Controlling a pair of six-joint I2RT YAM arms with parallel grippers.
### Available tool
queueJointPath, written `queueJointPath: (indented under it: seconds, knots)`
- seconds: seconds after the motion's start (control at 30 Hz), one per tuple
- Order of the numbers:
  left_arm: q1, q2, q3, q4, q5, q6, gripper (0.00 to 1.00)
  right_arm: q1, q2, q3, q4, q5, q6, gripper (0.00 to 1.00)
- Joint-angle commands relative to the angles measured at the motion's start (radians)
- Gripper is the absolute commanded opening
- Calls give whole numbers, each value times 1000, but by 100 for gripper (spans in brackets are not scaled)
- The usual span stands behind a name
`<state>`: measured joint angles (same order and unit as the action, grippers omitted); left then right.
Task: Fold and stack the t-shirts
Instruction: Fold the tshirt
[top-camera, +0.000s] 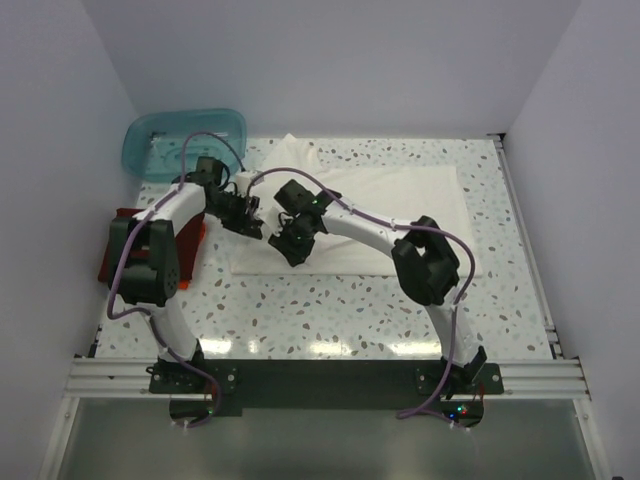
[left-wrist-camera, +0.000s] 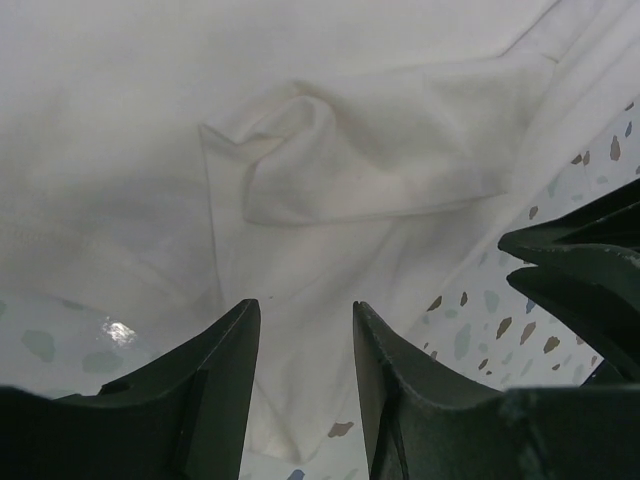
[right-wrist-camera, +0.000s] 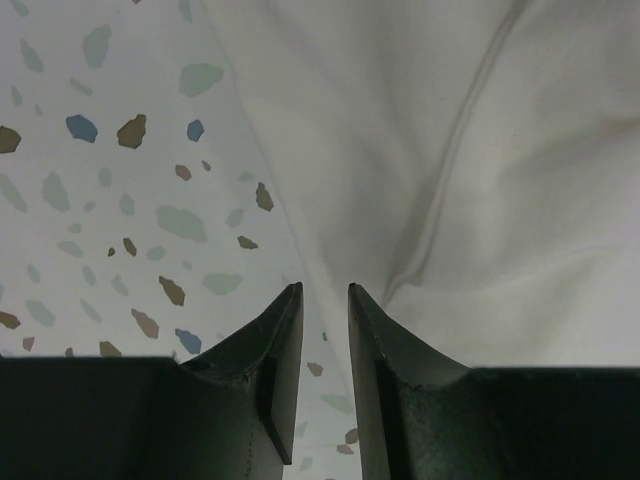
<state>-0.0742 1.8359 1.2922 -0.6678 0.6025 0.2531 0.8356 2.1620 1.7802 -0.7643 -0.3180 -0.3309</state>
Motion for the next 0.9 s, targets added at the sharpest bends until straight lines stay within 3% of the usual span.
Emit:
queueJointPath:
  seconds: [0.0,0.3,0.53,0.87]
  knots:
    - [2,-10,-28,-35,23,-25,47,5,10,76,68,83,64,29]
    - [5,-43,-57,-69,10,-37,46,10,58,123,65,237,64,31]
    - [5,-44,-70,-72,6,-43,46,10,117,182,2,195,52,40]
    - [5,-73,-90,-72,49,-60,46,10,108,128,5,209,38,38]
